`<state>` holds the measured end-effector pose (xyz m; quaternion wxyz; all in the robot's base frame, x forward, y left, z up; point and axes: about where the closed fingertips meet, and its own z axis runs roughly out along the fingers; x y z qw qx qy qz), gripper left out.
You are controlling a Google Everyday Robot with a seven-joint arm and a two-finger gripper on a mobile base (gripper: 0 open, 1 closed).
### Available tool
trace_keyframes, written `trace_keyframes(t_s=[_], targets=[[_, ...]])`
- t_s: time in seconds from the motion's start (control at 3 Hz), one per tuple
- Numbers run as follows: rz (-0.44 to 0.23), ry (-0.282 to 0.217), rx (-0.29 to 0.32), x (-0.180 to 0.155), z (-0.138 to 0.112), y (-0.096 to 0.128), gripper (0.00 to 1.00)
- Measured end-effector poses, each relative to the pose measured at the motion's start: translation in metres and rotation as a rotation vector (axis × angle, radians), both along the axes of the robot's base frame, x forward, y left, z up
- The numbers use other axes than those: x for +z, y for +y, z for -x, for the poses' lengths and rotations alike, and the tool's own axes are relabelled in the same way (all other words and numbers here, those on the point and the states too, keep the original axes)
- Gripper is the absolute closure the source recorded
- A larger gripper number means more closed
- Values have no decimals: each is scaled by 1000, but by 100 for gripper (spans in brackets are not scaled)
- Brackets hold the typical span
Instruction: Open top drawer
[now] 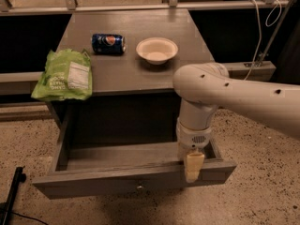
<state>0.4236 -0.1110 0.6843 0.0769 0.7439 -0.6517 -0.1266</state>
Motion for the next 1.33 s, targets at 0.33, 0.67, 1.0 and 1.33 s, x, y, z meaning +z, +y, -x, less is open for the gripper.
trace_keyframes(t_s=[0.33,0.67,1.0,1.33], targets=[[49,-102,111,56,-19,26,43],[23,-152,165,71,-43,35,66],[-28,-205,142,55,-56,21,89],[-86,-290,75,26,-54,11,100]])
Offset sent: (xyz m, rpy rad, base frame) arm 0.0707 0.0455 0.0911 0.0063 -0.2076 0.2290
